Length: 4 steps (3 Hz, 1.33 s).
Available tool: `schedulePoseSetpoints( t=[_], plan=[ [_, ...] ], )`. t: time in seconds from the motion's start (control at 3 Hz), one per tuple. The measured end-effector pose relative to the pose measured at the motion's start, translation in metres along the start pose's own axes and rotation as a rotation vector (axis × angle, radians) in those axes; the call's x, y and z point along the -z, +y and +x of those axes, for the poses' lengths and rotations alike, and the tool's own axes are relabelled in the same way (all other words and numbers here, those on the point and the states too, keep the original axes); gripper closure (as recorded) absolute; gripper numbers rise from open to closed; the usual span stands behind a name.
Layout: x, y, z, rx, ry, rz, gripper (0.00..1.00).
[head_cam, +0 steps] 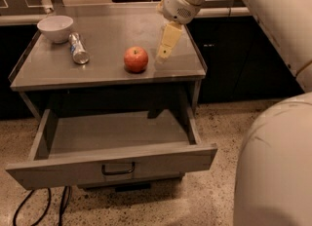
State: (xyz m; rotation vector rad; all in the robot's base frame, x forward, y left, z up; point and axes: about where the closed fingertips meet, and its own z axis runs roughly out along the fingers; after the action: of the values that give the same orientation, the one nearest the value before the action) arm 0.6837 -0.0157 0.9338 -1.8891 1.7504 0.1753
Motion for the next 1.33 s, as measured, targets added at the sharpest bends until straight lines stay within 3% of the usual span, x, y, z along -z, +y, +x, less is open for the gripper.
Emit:
schedulePoseSetpoints(
  t=[0.33, 0.67, 1.0, 1.33],
  plan=[
    [-0.019, -0.003, 0.001, -0.028, -0.125, -0.025, 0.00],
    [-0.054, -0.014, 0.000, -0.076, -0.407, -0.081, 0.00],
    [-0.096, -0.013, -0.015, -0.125, -0.642, -0.211, 0.00],
    [-0.108, -0.016, -0.010, -0.147, -0.673, -0.225, 0.00]
  ],
)
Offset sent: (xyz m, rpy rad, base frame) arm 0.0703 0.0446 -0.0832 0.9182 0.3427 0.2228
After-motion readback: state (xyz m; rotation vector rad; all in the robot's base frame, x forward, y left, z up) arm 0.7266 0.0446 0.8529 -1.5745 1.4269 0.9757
